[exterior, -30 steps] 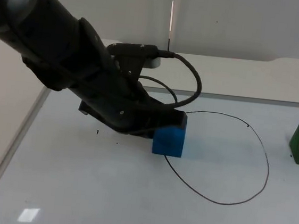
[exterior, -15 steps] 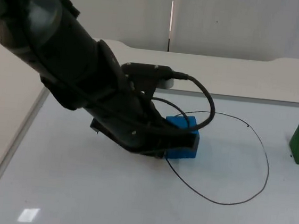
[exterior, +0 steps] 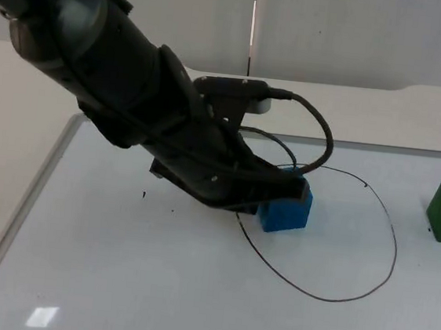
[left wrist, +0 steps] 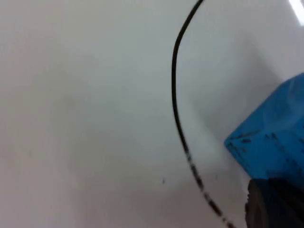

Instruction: Push the two cubes into the marked area.

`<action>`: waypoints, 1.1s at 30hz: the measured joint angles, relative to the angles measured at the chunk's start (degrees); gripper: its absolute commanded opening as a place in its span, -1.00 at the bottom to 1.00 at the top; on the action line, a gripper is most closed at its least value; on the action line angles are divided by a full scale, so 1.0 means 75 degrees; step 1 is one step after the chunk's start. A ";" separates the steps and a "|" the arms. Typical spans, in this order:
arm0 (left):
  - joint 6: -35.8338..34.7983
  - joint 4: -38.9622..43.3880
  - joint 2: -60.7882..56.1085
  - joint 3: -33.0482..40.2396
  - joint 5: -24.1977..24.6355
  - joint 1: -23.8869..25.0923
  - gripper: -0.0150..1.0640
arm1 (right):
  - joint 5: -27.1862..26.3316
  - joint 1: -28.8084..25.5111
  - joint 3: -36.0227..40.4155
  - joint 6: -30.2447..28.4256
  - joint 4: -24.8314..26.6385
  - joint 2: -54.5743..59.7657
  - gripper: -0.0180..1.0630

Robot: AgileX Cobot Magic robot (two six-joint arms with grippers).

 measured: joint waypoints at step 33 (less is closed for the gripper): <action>-0.0508 0.2496 -0.3205 -0.0073 0.1588 0.0937 -0.98 | 0.0000 0.0000 0.0000 0.0000 0.0000 0.0018 0.99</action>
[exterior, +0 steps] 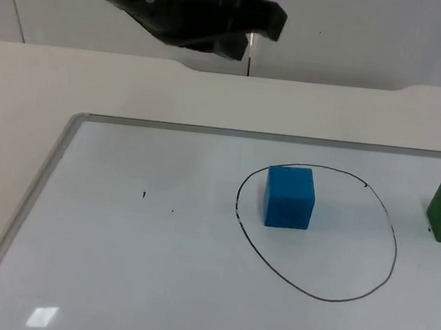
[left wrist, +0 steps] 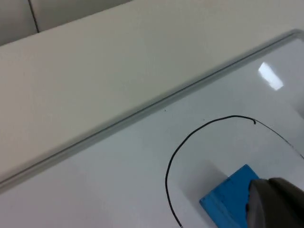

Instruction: Push the two cubes into the marked area.

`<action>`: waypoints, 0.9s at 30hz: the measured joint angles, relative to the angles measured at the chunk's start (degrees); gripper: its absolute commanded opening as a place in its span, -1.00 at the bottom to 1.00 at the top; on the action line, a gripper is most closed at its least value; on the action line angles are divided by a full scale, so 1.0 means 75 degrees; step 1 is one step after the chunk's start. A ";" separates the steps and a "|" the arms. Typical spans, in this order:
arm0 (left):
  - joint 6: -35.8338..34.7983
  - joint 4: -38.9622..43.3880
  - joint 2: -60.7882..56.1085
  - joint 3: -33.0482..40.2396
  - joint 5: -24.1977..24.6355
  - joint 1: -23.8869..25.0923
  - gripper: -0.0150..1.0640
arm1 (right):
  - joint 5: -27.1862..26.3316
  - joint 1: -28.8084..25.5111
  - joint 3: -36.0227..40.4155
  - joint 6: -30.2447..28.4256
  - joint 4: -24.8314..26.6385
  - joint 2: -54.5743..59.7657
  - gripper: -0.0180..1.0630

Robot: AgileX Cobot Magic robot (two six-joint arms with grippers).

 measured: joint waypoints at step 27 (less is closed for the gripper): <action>-0.2610 0.3024 -0.2014 0.0791 0.0643 0.0000 -0.98 | 0.0000 0.0000 0.0000 0.0000 0.0000 0.0000 0.99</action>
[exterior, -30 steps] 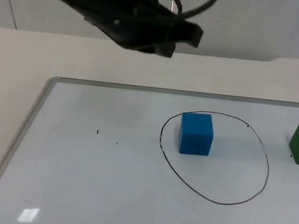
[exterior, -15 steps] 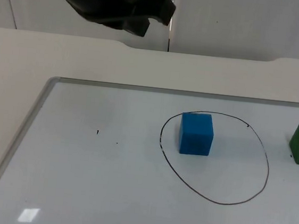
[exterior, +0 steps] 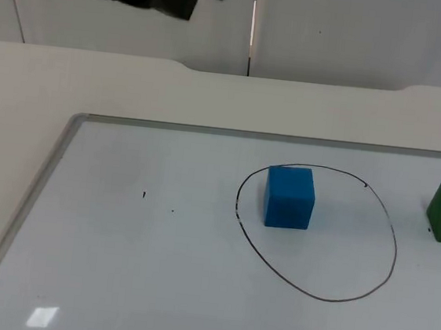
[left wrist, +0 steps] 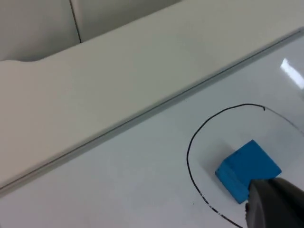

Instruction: Push the two cubes into the marked area.

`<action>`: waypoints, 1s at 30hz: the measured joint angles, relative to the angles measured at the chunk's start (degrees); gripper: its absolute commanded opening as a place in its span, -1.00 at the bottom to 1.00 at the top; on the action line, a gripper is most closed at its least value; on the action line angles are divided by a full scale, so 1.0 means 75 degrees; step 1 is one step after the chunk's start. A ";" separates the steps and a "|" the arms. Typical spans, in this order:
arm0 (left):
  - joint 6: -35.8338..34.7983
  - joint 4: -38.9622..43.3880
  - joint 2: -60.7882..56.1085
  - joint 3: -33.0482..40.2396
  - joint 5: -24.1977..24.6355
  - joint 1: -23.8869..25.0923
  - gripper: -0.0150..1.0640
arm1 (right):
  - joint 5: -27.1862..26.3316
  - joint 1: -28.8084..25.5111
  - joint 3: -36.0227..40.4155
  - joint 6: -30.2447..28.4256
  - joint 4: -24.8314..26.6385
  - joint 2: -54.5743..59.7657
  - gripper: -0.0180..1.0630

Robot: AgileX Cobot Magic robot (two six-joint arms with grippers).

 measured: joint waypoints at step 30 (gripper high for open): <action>-0.2716 0.2822 -0.5441 0.2552 0.2703 0.0000 -0.98 | 0.0000 0.0000 0.0000 0.0000 0.0000 0.0000 0.99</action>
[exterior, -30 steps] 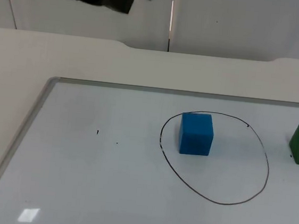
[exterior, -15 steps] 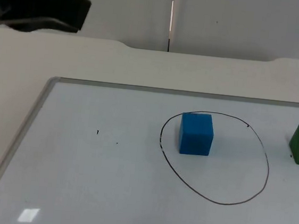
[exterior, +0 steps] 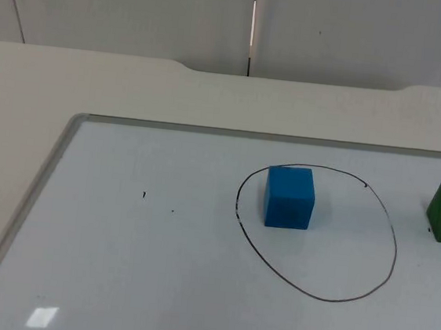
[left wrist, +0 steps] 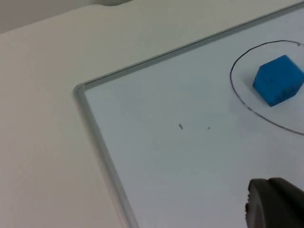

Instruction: Push the two cubes into the marked area.

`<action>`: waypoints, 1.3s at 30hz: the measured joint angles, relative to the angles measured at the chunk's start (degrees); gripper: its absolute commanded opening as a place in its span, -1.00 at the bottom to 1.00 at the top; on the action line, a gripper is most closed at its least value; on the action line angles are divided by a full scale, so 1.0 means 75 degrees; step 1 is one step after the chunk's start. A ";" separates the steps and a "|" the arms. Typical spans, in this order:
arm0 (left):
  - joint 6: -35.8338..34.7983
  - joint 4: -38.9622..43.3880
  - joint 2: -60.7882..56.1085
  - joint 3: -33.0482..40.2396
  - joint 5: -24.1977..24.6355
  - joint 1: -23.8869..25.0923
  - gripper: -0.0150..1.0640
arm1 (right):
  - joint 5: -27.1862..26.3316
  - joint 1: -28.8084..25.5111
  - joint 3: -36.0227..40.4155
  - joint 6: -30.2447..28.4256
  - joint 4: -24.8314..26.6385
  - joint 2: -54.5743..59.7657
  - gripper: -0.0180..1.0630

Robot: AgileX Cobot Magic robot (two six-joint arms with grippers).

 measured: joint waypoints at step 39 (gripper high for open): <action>0.1157 -0.0970 -0.5422 0.1436 0.2537 0.0000 -0.98 | 0.0000 0.0000 0.0000 0.0000 0.0000 0.0000 0.99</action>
